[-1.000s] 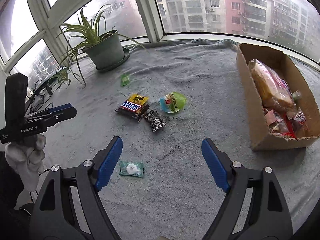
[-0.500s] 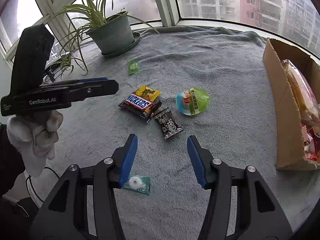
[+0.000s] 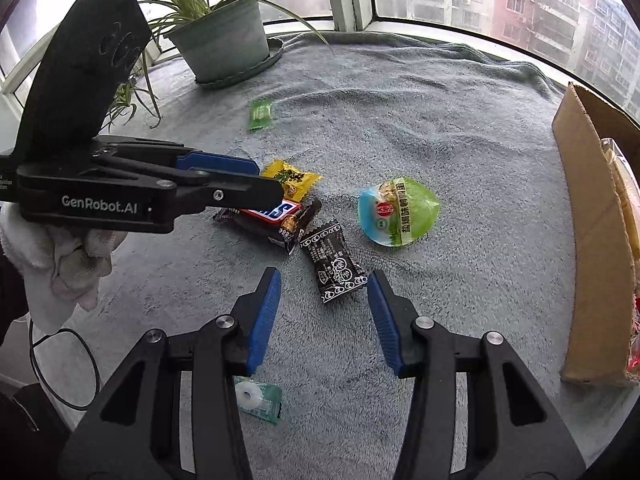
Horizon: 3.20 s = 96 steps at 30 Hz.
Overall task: Organize snacks
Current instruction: 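Grasp the black packet with the right tool while the left grasps the Snickers bar, then carry the black packet and Snickers bar into the box and open both tools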
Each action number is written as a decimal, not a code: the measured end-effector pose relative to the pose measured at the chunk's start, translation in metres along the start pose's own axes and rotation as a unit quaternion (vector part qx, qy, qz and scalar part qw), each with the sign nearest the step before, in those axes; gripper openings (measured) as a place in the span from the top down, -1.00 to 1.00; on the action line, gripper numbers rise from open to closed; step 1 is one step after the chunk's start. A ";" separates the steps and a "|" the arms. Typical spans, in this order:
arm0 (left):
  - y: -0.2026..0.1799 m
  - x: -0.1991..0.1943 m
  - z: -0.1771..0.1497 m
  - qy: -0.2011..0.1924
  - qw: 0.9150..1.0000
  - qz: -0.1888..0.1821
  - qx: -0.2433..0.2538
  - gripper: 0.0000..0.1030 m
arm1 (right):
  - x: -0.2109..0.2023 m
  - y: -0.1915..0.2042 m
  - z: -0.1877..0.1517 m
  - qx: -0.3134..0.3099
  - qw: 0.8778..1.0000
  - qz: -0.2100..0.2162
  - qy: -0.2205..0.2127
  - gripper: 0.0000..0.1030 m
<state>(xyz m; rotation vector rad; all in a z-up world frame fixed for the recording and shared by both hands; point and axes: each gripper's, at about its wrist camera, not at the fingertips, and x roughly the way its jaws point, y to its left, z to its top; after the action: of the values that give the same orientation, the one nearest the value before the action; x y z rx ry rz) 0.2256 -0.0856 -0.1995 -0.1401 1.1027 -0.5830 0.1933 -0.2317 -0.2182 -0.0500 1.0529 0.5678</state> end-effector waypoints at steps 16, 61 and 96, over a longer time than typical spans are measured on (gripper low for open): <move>-0.024 0.000 -0.019 0.015 0.993 0.078 0.088 0.21 | 0.017 0.013 0.013 -0.056 0.998 -0.033 0.023 0.23; -0.048 -0.037 -0.053 -0.036 0.999 0.003 0.012 0.49 | -0.113 -0.035 -0.035 0.045 0.994 -0.050 -0.084 0.45; -0.217 0.038 0.045 -0.051 0.985 -0.047 0.160 0.49 | -0.163 -0.203 -0.056 0.159 0.962 -0.197 -0.104 0.45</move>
<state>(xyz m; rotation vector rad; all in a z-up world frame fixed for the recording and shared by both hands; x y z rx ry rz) 0.1961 -0.2960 -0.1254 0.0576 0.8942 -0.8215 0.1824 -0.4906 -0.1570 0.0799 0.8854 0.0373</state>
